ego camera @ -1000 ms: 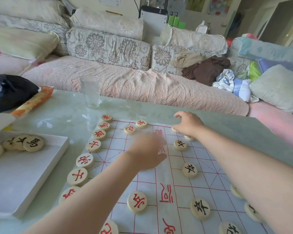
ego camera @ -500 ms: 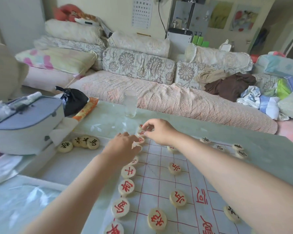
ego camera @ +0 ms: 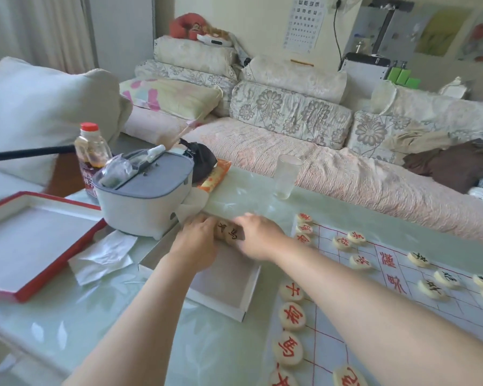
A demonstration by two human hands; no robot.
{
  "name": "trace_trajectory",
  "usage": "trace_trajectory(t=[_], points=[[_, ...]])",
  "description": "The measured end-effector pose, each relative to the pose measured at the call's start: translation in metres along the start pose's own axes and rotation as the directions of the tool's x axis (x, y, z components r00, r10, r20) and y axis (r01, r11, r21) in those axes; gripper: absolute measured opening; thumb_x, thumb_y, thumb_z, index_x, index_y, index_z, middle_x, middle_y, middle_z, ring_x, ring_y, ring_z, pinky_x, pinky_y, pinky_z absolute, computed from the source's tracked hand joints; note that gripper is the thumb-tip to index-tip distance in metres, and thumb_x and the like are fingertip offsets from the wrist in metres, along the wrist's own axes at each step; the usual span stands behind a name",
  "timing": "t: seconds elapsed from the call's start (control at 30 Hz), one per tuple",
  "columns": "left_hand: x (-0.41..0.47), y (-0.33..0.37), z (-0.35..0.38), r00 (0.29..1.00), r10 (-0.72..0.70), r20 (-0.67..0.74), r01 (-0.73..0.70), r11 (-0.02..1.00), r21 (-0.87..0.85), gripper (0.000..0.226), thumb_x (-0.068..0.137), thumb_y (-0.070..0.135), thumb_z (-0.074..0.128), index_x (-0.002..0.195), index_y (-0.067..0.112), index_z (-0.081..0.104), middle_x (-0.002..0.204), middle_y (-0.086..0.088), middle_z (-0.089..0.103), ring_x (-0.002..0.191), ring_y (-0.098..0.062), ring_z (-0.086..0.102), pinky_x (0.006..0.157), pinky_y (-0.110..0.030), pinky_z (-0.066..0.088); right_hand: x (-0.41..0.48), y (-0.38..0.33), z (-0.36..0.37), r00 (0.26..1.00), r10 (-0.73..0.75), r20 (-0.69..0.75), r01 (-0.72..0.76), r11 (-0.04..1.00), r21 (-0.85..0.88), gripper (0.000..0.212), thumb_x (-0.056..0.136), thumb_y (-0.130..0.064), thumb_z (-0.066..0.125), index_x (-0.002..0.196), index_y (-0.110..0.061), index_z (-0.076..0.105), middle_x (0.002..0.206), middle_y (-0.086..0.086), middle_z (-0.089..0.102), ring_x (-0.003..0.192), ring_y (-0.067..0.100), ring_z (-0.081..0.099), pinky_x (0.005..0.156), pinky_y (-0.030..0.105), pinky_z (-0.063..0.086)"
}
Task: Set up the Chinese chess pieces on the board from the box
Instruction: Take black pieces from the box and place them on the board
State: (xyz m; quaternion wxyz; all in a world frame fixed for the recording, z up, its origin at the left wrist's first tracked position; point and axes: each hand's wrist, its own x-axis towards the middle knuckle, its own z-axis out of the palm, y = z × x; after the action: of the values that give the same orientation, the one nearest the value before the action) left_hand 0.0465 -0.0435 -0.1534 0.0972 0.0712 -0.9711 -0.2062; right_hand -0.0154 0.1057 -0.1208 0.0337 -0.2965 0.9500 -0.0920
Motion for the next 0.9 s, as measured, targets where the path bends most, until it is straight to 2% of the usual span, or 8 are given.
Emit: trace_trajectory(t=[0.13, 0.23, 0.4, 0.5, 0.57, 0.73, 0.9], points=[[0.002, -0.005, 0.002, 1.0, 0.017, 0.017, -0.018, 1.0, 0.006, 0.057, 0.087, 0.015, 0.048, 0.142, 0.03, 0.039, 0.136, -0.004, 0.041, 0.128, -0.031, 0.033, 0.098, -0.04, 0.039, 0.006, -0.004, 0.015, 0.999, 0.033, -0.022, -0.034, 0.998, -0.054, 0.05, 0.088, -0.041, 0.06, 0.135, -0.026, 0.052, 0.121, 0.008, 0.05, 0.121, 0.031, 0.052, 0.1, 0.038, 0.042], [0.002, -0.003, 0.003, 0.999, 0.028, 0.034, -0.029, 0.999, 0.041, 0.054, 0.087, 0.022, 0.051, 0.137, 0.04, 0.042, 0.134, -0.002, 0.04, 0.127, -0.029, 0.03, 0.098, -0.039, 0.037, 0.004, 0.0, 0.019, 1.0, 0.02, -0.018, -0.023, 0.99, -0.14, 0.051, 0.088, -0.048, 0.057, 0.133, -0.023, 0.053, 0.124, 0.008, 0.05, 0.123, 0.03, 0.048, 0.103, 0.039, 0.037], [0.004, 0.004, 0.007, 0.999, 0.042, 0.006, -0.042, 0.993, 0.11, 0.047, 0.086, 0.029, 0.058, 0.132, 0.026, 0.048, 0.135, -0.003, 0.043, 0.129, -0.027, 0.033, 0.1, -0.037, 0.035, -0.009, 0.009, 0.014, 0.999, 0.016, 0.039, -0.01, 0.988, -0.156, 0.052, 0.085, -0.056, 0.053, 0.13, -0.031, 0.058, 0.126, 0.004, 0.058, 0.125, 0.027, 0.045, 0.106, 0.04, 0.033], [0.009, 0.01, 0.01, 0.995, 0.09, -0.049, -0.083, 0.987, 0.138, 0.033, 0.09, 0.029, 0.056, 0.121, 0.02, 0.054, 0.128, -0.001, 0.053, 0.125, -0.025, 0.041, 0.095, -0.034, 0.037, -0.016, 0.013, 0.012, 0.998, 0.01, 0.067, 0.002, 0.985, -0.175, 0.052, 0.082, -0.051, 0.055, 0.13, -0.031, 0.057, 0.124, 0.003, 0.059, 0.122, 0.026, 0.044, 0.105, 0.04, 0.035], [0.011, 0.016, 0.014, 0.991, 0.129, -0.048, -0.119, 0.978, 0.169, 0.026, 0.091, 0.031, 0.053, 0.114, 0.019, 0.057, 0.122, 0.0, 0.057, 0.12, -0.024, 0.045, 0.091, -0.034, 0.038, -0.021, 0.014, 0.01, 0.998, 0.008, 0.068, 0.005, 0.981, -0.196, 0.046, 0.08, -0.045, 0.057, 0.123, -0.027, 0.06, 0.118, 0.004, 0.06, 0.118, 0.027, 0.046, 0.101, 0.039, 0.036], [0.015, 0.026, 0.022, 0.989, 0.143, -0.035, -0.132, 0.967, 0.216, 0.022, 0.092, 0.029, 0.051, 0.11, 0.019, 0.058, 0.117, -0.003, 0.059, 0.115, -0.025, 0.049, 0.088, -0.035, 0.04, -0.029, 0.017, 0.012, 0.998, -0.037, -0.047, 0.025, 0.97, -0.243, 0.035, 0.079, -0.042, 0.061, 0.109, -0.024, 0.064, 0.107, 0.001, 0.061, 0.109, 0.026, 0.047, 0.093, 0.038, 0.035], [0.013, 0.032, 0.023, 0.995, 0.091, 0.041, -0.096, 0.982, 0.165, 0.031, 0.093, 0.027, 0.053, 0.119, 0.011, 0.05, 0.121, -0.012, 0.051, 0.107, -0.031, 0.054, 0.086, -0.037, 0.046, -0.04, 0.022, -0.001, 0.987, -0.04, -0.156, 0.031, 0.997, -0.065, 0.043, 0.083, -0.045, 0.062, 0.123, -0.029, 0.064, 0.119, -0.002, 0.063, 0.114, 0.024, 0.049, 0.099, 0.037, 0.037]])
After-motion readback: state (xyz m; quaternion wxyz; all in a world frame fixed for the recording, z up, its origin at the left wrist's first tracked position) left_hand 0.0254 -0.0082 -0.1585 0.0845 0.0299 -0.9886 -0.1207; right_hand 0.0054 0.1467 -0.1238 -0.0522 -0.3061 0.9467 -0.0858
